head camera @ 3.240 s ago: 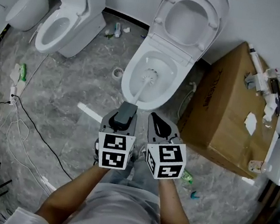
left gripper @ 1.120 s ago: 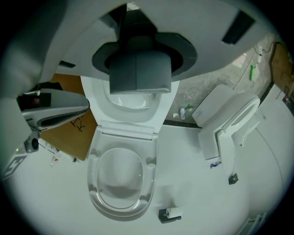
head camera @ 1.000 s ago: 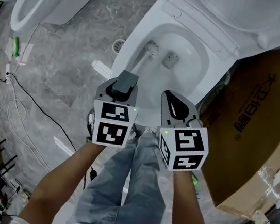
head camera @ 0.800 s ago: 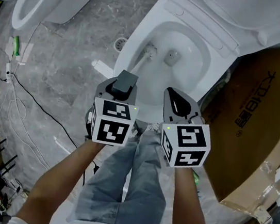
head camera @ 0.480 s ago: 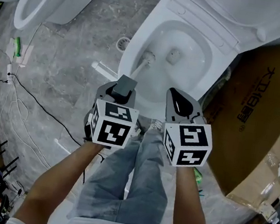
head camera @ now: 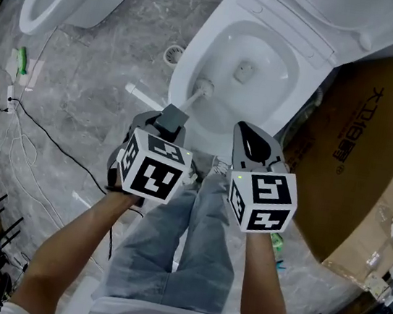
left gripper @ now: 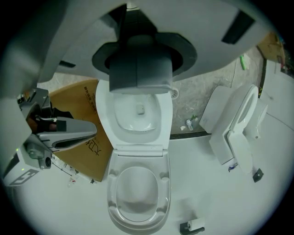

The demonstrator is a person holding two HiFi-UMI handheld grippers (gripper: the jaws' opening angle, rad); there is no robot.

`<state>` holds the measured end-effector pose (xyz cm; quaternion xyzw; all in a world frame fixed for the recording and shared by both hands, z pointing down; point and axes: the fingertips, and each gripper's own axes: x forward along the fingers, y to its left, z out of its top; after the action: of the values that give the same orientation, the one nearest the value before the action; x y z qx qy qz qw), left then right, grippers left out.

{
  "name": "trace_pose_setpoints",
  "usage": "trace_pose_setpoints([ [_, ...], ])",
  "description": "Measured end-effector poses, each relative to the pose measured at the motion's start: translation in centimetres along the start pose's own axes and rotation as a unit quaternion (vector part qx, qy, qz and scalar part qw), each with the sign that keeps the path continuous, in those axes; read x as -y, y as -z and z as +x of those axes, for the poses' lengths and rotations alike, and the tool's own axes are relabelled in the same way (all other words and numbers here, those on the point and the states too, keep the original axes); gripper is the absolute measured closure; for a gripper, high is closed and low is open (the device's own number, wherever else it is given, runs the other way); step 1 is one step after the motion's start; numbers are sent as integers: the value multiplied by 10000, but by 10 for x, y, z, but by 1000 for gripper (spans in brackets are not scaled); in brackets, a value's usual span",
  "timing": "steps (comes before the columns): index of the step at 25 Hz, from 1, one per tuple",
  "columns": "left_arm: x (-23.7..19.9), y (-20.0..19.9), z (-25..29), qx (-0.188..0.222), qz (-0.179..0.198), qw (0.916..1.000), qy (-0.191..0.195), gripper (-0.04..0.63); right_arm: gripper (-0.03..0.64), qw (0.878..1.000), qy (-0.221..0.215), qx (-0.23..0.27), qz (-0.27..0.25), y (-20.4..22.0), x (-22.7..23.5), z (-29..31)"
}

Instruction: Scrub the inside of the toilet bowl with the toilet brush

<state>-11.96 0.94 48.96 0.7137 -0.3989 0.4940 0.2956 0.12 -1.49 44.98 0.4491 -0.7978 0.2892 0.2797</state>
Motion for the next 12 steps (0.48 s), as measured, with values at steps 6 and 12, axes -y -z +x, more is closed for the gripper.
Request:
trace_pose_setpoints([
  [6,6,3,-7,-219,235,9993,183,439,618,10000,29,-22,90,2,2,-5],
  [12,17,6,-10,-428,378,9973,465,439,618,9999,64,-32,133,5,6,-5],
])
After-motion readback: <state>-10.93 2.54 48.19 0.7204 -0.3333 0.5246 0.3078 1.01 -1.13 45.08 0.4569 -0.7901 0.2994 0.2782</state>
